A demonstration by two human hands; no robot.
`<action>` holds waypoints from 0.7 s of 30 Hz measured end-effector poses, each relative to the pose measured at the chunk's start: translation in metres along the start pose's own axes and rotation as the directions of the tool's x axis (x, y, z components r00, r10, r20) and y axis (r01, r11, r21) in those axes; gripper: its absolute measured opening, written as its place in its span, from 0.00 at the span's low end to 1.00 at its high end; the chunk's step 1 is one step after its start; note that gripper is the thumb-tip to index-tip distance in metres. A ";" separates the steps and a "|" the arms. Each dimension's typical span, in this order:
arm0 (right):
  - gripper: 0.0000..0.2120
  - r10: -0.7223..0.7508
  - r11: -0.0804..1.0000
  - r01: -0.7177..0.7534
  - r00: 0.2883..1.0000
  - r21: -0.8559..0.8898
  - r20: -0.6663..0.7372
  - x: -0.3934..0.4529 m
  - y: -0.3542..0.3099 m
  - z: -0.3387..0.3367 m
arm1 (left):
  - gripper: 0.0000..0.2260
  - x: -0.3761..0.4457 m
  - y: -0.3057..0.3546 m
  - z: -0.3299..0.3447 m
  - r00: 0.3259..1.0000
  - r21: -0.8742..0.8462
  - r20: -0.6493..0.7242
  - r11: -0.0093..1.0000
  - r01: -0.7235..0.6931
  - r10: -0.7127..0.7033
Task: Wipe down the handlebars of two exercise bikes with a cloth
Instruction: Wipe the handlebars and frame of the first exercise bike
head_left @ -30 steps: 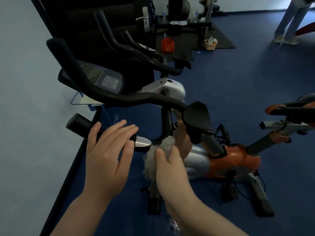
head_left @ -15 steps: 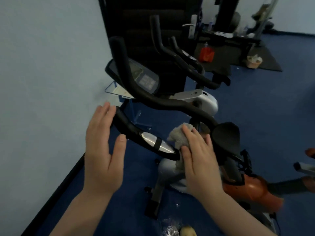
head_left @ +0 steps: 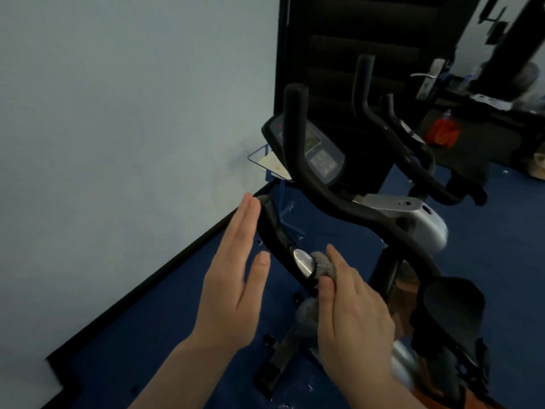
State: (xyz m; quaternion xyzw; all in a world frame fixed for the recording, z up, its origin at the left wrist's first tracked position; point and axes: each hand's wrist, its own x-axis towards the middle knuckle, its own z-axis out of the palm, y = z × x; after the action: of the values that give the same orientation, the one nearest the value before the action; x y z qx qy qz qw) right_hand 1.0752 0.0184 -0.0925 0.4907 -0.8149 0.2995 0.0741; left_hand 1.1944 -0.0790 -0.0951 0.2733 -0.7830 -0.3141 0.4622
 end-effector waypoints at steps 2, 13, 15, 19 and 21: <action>0.25 -0.001 1.000 0.001 0.998 -0.004 0.063 0.004 -0.007 -0.002 | 0.24 0.000 0.000 0.000 1.000 0.002 -0.010 1.000 -0.003 0.003; 0.32 -0.041 0.941 -0.062 0.955 0.332 0.295 0.055 -0.045 0.009 | 0.21 0.007 0.005 -0.008 0.997 0.009 -0.074 1.000 0.008 -0.007; 0.35 0.012 0.885 -0.172 0.937 0.432 0.350 0.066 -0.046 0.010 | 0.20 0.008 0.007 -0.010 0.997 0.033 -0.075 0.999 0.022 -0.019; 0.40 -0.001 0.768 -0.301 0.883 0.566 0.470 0.088 -0.049 0.019 | 0.20 0.004 0.012 -0.010 0.995 0.119 -0.090 0.992 0.053 -0.042; 0.38 -0.085 0.679 -0.297 0.877 0.672 0.473 0.094 -0.050 0.021 | 0.20 0.001 0.014 -0.010 0.993 0.129 -0.100 0.989 0.070 -0.058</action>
State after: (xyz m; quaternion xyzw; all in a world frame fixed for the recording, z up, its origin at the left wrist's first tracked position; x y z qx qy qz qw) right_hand 1.0729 -0.0816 -0.0499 0.4864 -0.6489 0.4739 -0.3432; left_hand 1.2008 -0.0731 -0.0803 0.3431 -0.7697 -0.2629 0.4699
